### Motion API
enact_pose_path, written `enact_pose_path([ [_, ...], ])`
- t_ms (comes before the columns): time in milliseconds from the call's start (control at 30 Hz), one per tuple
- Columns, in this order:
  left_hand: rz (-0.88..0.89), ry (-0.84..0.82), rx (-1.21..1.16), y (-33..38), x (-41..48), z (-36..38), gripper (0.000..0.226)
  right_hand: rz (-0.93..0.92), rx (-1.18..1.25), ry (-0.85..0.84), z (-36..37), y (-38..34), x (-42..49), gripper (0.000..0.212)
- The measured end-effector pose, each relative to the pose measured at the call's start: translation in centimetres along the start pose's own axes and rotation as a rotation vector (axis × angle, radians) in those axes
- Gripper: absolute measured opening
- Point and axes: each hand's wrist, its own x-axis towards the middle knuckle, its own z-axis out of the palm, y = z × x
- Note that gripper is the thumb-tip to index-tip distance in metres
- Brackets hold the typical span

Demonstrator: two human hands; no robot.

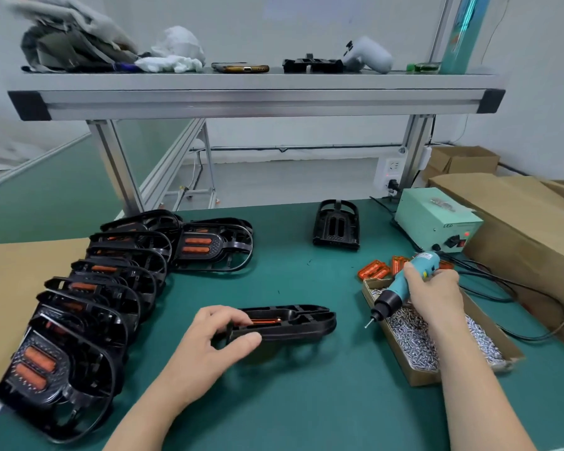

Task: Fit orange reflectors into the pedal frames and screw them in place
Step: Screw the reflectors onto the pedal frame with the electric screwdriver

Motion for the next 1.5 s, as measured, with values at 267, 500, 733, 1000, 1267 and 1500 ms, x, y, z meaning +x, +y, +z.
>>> enact_pose_path([
  [267,-0.067,0.228,-0.241,-0.5,1.7,0.7,0.032,-0.289,-0.233,0.164,1.1,-0.6,-1.8,0.060],
  [500,-0.117,0.501,-0.220,-0.9,3.0,0.3,0.046,-0.576,-0.177,0.162,1.6,-2.3,-3.7,0.036],
  [733,-0.221,0.629,-0.164,-1.0,4.0,-0.2,0.069,-0.915,-0.106,-0.737,5.3,-6.1,-10.2,0.054],
  [1000,-0.225,0.639,-0.159,-2.1,4.4,-0.8,0.056,-0.736,-0.006,-0.777,9.6,-6.1,-10.6,0.026],
  [1267,-0.103,0.623,0.053,-2.4,3.9,0.9,0.052,-0.566,0.105,-0.713,12.9,-7.1,-9.0,0.022],
  [1500,-0.001,0.471,0.419,-2.6,5.3,1.3,0.054,-0.403,0.182,-0.737,15.7,-8.6,-8.4,0.028],
])
